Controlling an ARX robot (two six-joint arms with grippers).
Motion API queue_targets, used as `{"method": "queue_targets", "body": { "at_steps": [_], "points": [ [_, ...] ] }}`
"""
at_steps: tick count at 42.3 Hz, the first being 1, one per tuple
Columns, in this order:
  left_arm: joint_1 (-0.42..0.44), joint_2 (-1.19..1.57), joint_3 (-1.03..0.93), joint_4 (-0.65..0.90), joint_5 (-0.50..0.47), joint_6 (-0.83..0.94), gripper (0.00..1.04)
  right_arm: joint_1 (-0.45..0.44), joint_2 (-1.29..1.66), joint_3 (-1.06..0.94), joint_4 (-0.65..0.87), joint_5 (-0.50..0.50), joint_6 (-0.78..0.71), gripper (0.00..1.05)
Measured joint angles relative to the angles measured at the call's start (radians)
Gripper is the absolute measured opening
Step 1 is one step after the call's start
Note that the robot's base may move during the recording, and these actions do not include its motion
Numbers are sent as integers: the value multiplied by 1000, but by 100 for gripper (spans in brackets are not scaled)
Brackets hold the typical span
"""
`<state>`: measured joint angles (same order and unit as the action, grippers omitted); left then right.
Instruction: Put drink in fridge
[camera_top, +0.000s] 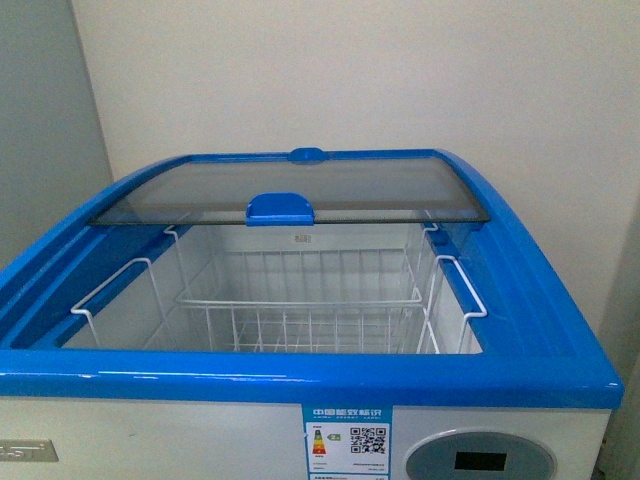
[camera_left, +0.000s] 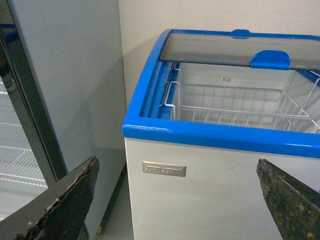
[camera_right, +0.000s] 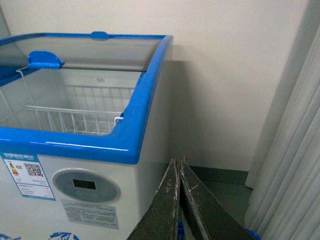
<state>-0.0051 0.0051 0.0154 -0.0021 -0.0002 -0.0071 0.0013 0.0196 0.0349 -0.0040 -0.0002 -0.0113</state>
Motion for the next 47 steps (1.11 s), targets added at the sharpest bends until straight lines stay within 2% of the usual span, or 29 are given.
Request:
{"method": "queue_targets", "body": {
  "at_steps": [15, 16, 26, 37, 47],
  "points": [
    [0, 0, 0, 0, 0, 0, 97, 0, -13, -1, 2, 0, -1, 3],
    [0, 0, 0, 0, 0, 0, 97, 0, -13, -1, 2, 0, 0, 6],
    [0, 0, 0, 0, 0, 0, 97, 0, -13, -1, 2, 0, 0, 56],
    [0, 0, 0, 0, 0, 0, 97, 0, -14, -1, 2, 0, 0, 98],
    [0, 0, 0, 0, 0, 0, 97, 0, -14, -1, 2, 0, 1, 98]
  ]
}}
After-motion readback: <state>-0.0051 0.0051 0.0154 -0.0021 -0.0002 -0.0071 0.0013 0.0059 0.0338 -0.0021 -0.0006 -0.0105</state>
